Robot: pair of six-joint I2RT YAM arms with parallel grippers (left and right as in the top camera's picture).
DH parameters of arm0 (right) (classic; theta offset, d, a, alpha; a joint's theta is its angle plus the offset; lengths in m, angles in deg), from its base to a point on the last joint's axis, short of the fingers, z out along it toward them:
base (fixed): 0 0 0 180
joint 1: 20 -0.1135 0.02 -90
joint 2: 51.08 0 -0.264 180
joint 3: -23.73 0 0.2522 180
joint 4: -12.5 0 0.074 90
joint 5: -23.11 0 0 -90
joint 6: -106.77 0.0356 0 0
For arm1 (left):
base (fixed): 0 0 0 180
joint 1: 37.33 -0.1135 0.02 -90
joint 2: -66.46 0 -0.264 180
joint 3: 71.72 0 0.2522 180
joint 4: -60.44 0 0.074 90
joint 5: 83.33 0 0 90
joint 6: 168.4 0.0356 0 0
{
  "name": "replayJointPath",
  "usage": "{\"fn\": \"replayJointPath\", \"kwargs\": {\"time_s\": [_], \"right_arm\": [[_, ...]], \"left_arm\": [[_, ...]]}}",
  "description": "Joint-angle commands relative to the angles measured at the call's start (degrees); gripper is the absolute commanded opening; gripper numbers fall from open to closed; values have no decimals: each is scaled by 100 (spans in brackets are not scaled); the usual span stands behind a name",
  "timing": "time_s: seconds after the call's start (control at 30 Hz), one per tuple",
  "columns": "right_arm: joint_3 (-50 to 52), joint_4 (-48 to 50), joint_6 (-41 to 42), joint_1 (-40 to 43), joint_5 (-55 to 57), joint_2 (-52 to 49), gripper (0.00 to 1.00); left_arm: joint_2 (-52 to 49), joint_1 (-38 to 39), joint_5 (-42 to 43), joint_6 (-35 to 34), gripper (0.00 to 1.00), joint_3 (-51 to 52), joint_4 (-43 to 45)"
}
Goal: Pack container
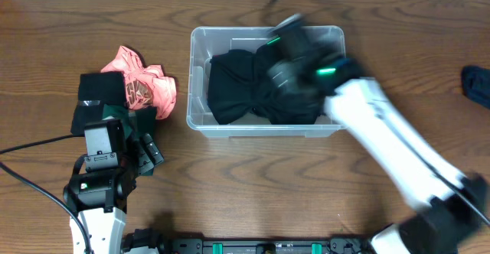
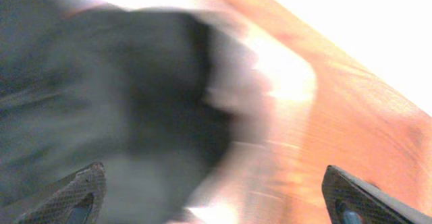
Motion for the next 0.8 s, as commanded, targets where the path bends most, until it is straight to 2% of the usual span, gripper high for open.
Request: {"fn": "replayJointPath", "kwargs": {"time_s": [0.0,0.17,0.33,0.47,0.77], "right_arm": [[-50,-63,304,938,566,356,99],[136,-173,251,2662,358,114,99],[348,-105,190,4022,243,-627,99],[348,90,-15,4682,243,-1241,99],[348,1530,-1246,5523,-188,-2236,99]], "left_arm": [[0,-28,-4,-28,98,-109,-11],[0,-31,-4,-28,98,-107,-11],[0,-28,-4,-28,98,-79,-9],[0,-31,-4,-28,98,-79,-4],[0,-31,-4,-28,98,-79,13]]}}
